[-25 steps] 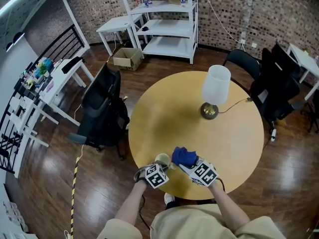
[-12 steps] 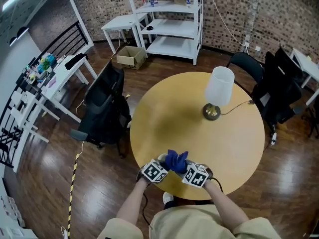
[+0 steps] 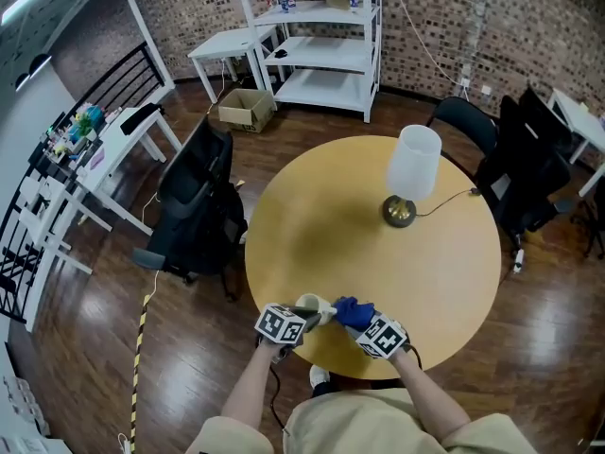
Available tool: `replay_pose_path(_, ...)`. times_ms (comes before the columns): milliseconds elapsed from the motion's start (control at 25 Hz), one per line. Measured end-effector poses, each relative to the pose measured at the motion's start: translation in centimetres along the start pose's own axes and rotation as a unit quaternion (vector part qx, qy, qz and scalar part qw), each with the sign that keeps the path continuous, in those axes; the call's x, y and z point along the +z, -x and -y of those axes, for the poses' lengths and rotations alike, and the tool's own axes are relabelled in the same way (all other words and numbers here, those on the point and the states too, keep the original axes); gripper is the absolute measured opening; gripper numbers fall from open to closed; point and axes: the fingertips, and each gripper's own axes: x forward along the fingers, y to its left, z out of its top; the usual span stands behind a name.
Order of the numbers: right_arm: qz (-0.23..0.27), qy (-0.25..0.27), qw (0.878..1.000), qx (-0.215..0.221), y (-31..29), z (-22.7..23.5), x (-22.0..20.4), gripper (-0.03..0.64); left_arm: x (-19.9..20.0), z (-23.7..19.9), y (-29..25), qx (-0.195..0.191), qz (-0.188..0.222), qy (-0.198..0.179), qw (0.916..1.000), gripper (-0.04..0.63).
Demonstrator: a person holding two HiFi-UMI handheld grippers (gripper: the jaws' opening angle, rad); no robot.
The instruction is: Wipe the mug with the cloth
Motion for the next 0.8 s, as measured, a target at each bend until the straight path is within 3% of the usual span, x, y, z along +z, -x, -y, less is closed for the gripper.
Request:
replay_pose_path(200,0.016,-0.039,0.999,0.023,-2.0,-0.9,0.4,0.06,0.0,-0.8,0.7,-0.021,0.03,0.047,0.9982,0.015)
replay_pose_path(600,-0.041,-0.037,0.997,0.045,-5.9,-1.5,-0.9,0.061,0.4,-0.9,0.6,-0.031,0.036,0.057,0.9973,0.015)
replay_pose_path(800,0.001,-0.091,0.995,0.034,-2.8,0.3,0.1,0.06,0.7,-1.2,0.0,-0.012,0.038,0.076,0.9963,0.017)
